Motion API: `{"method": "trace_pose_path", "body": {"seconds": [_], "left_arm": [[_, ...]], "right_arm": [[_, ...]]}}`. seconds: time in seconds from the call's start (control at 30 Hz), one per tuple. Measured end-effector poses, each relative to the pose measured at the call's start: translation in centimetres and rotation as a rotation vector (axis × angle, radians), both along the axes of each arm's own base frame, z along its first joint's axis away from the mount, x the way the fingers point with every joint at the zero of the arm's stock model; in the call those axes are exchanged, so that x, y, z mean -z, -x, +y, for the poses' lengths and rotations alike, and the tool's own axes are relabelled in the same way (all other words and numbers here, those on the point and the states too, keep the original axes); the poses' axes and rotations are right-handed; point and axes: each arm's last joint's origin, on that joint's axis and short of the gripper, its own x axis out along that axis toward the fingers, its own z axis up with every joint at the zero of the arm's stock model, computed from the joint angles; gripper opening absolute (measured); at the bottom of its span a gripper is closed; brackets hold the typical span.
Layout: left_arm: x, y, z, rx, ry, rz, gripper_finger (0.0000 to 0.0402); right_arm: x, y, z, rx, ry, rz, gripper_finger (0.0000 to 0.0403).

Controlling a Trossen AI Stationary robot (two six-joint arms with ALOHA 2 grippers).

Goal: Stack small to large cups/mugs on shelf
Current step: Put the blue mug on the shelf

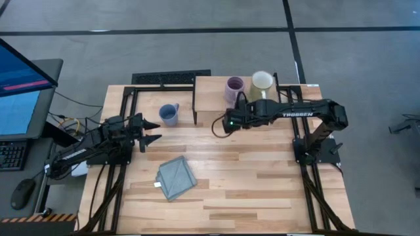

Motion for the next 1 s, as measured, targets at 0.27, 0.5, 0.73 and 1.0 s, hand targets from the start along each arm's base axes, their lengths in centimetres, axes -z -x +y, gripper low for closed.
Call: {"method": "trace_pose_path", "body": {"seconds": [0.27,0.5,0.73,1.0], "left_arm": [[0.0,0.0,0.0,-0.001,0.002,0.003,0.0257],[0.0,0.0,0.0,-0.014,0.054,-0.009,0.0257],[0.0,0.0,0.0,-0.033,0.100,-0.019,0.0257],[-0.1,0.0,0.0,-0.024,0.054,-0.023,0.0257]], "right_arm": [[0.0,0.0,4.8,-0.271,0.064,0.047,0.0206],[-0.3,0.7,7.6,-0.571,0.367,0.189,0.0203],[-0.7,1.9,7.9,-0.655,0.526,0.349,0.0202],[-1.6,3.7,7.3,-0.657,0.634,0.449,0.0194]]}}
